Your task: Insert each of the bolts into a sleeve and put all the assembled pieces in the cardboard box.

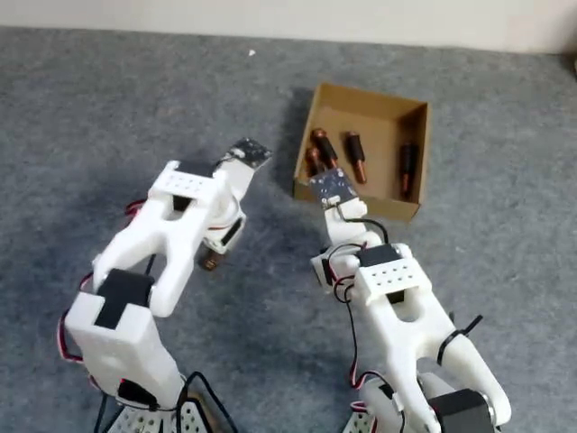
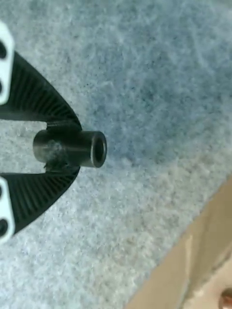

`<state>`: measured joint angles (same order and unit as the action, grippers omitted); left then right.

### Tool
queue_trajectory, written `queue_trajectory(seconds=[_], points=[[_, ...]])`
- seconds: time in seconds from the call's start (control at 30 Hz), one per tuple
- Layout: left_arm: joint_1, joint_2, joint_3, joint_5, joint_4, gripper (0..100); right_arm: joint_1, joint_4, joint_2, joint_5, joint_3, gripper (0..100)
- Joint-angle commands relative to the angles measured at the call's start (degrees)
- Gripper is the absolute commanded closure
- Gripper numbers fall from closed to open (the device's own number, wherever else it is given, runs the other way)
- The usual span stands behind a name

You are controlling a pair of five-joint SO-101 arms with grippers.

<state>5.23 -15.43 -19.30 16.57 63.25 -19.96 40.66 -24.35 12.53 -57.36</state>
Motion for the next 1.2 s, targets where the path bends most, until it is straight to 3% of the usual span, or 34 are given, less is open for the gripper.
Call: queue_trajectory(seconds=[0.0,0.2,0.27,0.5,0.73,0.93,1.07,1.17], points=[[1.80,-0.40,2.07,0.44,-0.79,99,0.75,-1.19,-2.15,-0.35,0.22,99.4],[1.54,0.04,2.51,0.44,0.79,100,0.84,-1.19,-2.15,-0.35,0.22,99.4],[1.54,0.57,2.51,-2.46,1.58,100,1.27,-1.19,-2.24,-0.35,0.22,99.4],[-0.13,9.19,2.51,-34.20,5.54,100,1.36,-1.19,-2.24,-0.35,0.31,99.4],[-7.43,17.63,2.07,-49.76,6.15,100,1.36,-1.19,-2.24,-0.35,0.22,99.4],[-13.49,17.80,1.10,-81.41,6.15,100,1.36,-1.19,-2.24,-0.35,0.22,99.4],[-11.47,16.75,1.01,-91.96,6.15,100,1.36,-1.19,-2.24,-0.35,0.22,99.4],[-9.71,16.48,0.40,-96.00,6.42,100,1.36,-1.19,-2.24,-0.35,0.22,99.4]])
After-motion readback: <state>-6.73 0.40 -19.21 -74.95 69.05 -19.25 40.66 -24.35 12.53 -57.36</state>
